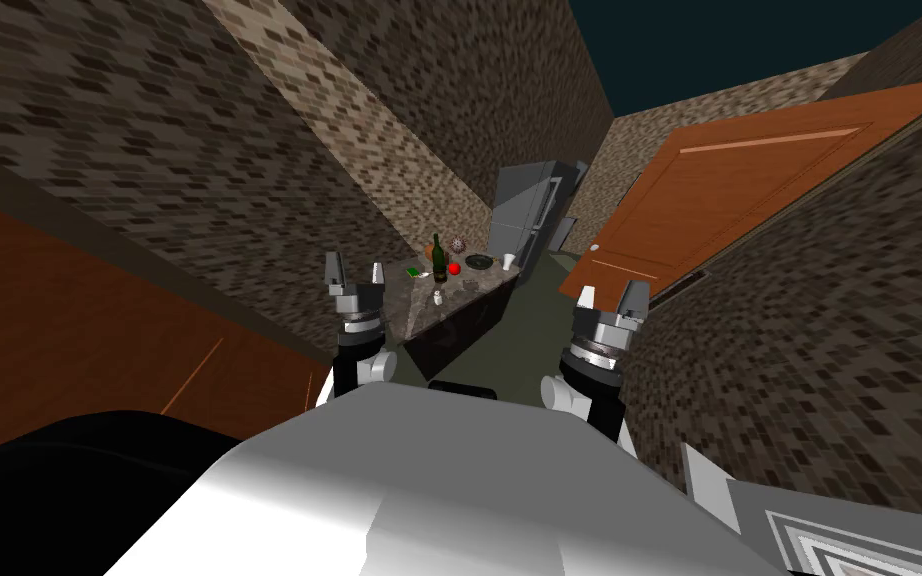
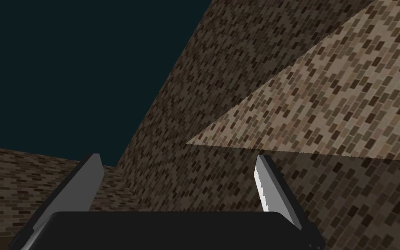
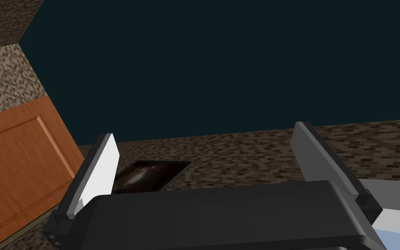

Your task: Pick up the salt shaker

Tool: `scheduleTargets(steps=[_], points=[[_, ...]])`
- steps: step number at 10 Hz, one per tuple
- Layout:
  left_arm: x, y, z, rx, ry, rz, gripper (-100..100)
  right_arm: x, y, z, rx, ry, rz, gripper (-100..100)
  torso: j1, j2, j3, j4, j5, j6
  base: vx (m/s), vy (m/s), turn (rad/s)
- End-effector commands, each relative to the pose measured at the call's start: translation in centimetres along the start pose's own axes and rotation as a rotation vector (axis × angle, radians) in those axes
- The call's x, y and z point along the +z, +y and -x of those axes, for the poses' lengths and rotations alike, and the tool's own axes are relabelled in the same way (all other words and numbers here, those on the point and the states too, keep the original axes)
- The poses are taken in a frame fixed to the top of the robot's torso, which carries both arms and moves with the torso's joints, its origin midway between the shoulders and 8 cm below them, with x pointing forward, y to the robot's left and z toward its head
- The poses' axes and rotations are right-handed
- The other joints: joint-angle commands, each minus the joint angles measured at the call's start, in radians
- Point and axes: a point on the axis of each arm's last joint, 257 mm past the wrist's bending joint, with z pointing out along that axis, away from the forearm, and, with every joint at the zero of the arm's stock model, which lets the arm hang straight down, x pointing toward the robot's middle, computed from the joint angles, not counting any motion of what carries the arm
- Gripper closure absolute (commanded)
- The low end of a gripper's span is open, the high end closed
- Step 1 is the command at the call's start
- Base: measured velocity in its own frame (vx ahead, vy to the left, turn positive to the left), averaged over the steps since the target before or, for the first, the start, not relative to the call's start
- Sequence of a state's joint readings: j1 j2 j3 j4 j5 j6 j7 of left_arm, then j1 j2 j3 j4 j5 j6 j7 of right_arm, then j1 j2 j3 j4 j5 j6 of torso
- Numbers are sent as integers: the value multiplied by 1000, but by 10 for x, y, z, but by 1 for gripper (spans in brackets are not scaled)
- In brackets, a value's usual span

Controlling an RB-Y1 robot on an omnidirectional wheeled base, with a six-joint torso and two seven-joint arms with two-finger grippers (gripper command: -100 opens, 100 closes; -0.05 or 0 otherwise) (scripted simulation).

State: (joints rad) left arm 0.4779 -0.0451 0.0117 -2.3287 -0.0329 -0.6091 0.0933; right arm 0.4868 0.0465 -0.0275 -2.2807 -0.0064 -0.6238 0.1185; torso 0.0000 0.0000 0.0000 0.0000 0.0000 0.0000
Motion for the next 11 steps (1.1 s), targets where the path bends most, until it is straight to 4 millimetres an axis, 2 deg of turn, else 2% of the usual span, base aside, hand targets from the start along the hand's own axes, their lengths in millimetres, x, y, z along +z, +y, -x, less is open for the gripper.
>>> scheduleTargets(steps=[1, 5, 11], points=[[-2, 6, -3, -10, 31, 13, -100, 0, 0, 0, 0, 0, 0, 0, 0, 0, 0, 0, 0, 0, 22, -25, 77], [-13, 37, -4, -85, 85, 85, -100, 0, 0, 0, 0, 0, 0, 0, -6, -5, -3, -1, -1, 0, 64, -88, 136], [-44, 106, 20, -268, 27, 240, -100, 0, 0, 0, 0, 0, 0, 0, -10, -9, -5, -2, -2, 0, 105, -164, 206]])
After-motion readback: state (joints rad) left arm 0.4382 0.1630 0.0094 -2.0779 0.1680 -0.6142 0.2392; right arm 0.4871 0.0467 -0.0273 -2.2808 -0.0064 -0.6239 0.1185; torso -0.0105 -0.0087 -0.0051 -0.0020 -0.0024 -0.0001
